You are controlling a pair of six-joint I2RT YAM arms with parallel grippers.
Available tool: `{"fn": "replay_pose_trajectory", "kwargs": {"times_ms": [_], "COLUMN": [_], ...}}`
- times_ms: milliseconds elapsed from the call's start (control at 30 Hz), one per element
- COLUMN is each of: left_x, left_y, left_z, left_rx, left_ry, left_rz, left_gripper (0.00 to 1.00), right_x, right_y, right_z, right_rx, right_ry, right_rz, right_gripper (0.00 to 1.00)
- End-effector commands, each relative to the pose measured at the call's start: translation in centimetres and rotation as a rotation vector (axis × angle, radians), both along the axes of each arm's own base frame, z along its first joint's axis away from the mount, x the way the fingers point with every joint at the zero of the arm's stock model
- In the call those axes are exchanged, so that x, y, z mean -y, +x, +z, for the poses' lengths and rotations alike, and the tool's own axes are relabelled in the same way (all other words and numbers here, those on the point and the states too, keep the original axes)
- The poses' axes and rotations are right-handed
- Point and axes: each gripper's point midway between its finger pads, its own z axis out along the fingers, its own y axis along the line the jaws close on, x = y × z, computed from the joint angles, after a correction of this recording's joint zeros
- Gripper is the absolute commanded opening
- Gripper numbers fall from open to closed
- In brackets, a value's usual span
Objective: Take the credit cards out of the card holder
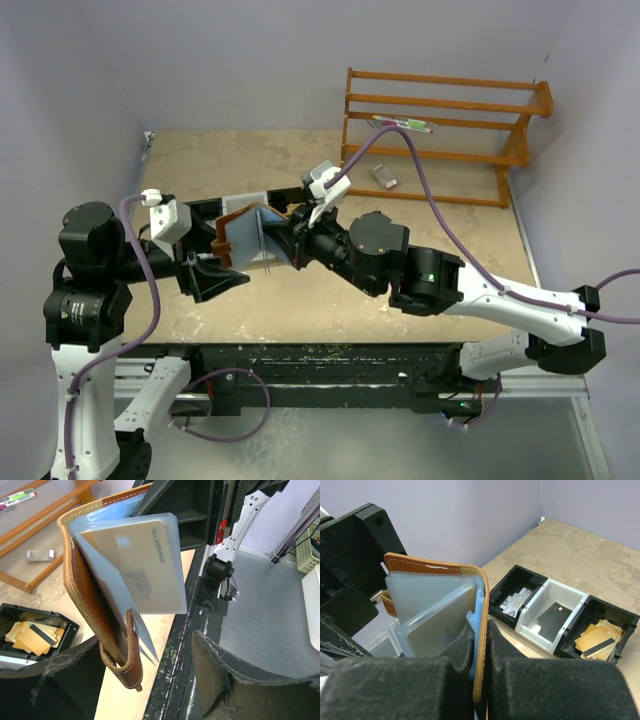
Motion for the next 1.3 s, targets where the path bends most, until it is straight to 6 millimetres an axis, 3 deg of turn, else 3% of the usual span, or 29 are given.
{"fn": "replay_pose_trajectory", "kwargs": {"times_ms": [0,433,533,633,967,1167,1233,1267], "left_x": [0.1,-0.5,-0.4,-0.2,0.1,-0.1,-0.1,-0.1], "left_y": [0.5,2.0,1.7,1.0,-0.1,0.6,0.8,1.0], "left_z": [0.7,-0.3,-0.2,0.0,0.4,0.4,0.4,0.4], "left_rx": [0.034,0.051,0.048,0.043,0.044,0.039,0.027,0.016], "left_ry": [-0.011,0.011,0.008,0.0,-0.018,-0.018,-0.026,-0.03], "left_rz": [-0.003,0.096,0.08,0.047,0.005,0.046,0.054,0.064], "left_gripper": [0.69,0.78,0.79,0.89,0.91,0.92,1.0,0.99], "right_x": [0.6,0.3,0.3,0.3,0.5,0.4,0.3,0.4], "right_y": [0.2,0.4,0.4,0.5,0.4,0.2,0.2,0.3], "right_z": [4.2,4.1,4.0,4.0,3.9,3.8,3.6,3.6], "right_rx": [0.009,0.002,0.002,0.005,0.012,0.012,0.013,0.014], "right_ry": [0.138,0.14,0.138,0.132,0.117,0.111,0.102,0.101], "right_rz": [-0.042,-0.068,-0.073,-0.082,-0.11,-0.125,-0.134,-0.139], "right_gripper": [0.0,0.0,0.0,0.0,0.0,0.0,0.0,0.0]}}
